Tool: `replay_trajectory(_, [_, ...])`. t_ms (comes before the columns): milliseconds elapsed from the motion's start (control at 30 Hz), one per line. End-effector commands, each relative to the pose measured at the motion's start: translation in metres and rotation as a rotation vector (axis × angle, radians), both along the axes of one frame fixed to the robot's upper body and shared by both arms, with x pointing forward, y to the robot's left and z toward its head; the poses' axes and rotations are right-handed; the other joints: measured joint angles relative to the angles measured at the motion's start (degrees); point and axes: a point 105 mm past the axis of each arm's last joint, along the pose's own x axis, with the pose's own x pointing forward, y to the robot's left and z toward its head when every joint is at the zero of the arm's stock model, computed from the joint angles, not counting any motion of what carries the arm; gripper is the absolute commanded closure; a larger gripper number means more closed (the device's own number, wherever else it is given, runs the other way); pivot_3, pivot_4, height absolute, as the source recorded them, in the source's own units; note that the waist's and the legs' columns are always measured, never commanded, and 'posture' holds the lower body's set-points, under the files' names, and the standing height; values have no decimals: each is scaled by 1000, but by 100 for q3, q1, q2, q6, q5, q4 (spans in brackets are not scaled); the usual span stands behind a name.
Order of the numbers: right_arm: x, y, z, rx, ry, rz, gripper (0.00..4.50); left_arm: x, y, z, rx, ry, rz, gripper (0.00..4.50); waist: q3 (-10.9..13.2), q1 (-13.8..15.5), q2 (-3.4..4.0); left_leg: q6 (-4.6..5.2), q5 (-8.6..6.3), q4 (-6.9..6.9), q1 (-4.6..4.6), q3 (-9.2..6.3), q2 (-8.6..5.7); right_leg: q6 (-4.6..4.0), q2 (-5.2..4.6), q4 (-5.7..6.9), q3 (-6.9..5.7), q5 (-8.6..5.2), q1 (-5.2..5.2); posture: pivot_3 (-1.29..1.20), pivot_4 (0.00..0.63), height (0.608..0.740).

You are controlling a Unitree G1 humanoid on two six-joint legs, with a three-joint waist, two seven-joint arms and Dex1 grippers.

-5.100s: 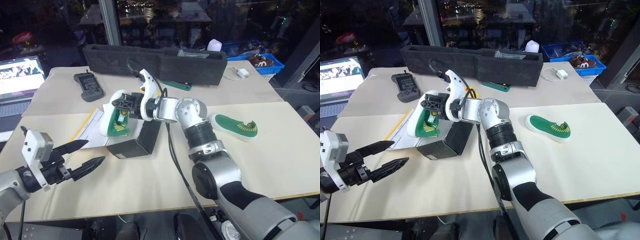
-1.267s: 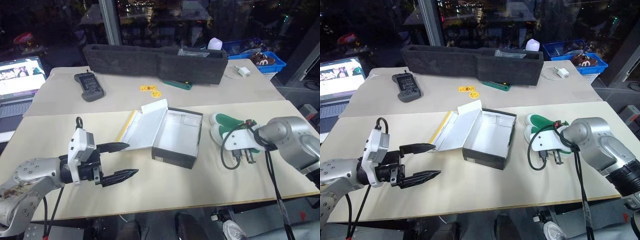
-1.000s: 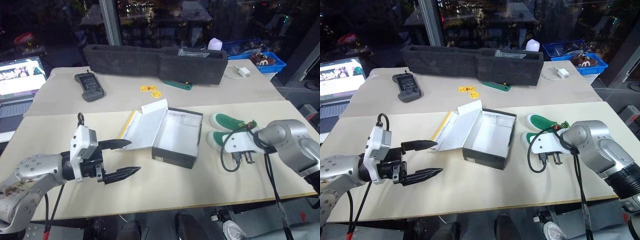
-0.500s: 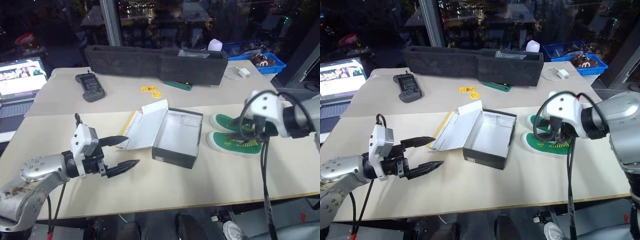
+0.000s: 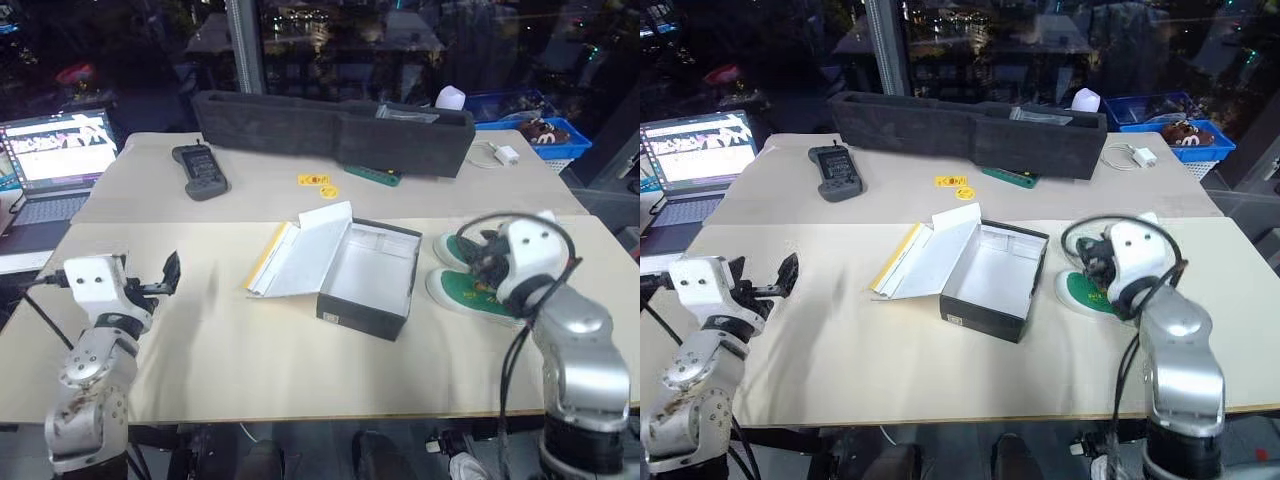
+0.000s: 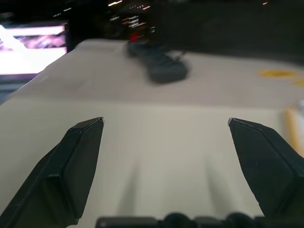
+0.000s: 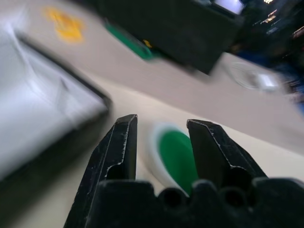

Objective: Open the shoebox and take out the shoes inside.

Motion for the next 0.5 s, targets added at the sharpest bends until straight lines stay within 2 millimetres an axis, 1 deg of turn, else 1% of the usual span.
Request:
replay_trajectory(33, [-6,-3,12,-37,-101,-1,2391,-2,9,4,31,-46,37,0,0,-28,0,0,0,0,4,1,0,0,1,1,3,1,1,0,150,740])
replay_trajectory(100, [-7,-4,4,-61,-80,2,2391,-2,10,2,27,-49,39,0,-1,-29,-2,0,0,0,19,3,1,0,1,2,5,1,13,0,150,740])
replay_trajectory(200, [-8,-6,-3,-55,-74,1,2391,0,11,-2,30,-46,42,0,-2,-36,-3,0,0,0,25,4,0,-1,1,1,6,0,20,0,150,740])
replay_trajectory(500, [-9,2,-23,-36,-39,23,2391,5,8,-1,37,-58,22,0,-3,-51,-5,-1,-1,0,19,9,-1,3,0,-3,12,1,16,0,150,740])
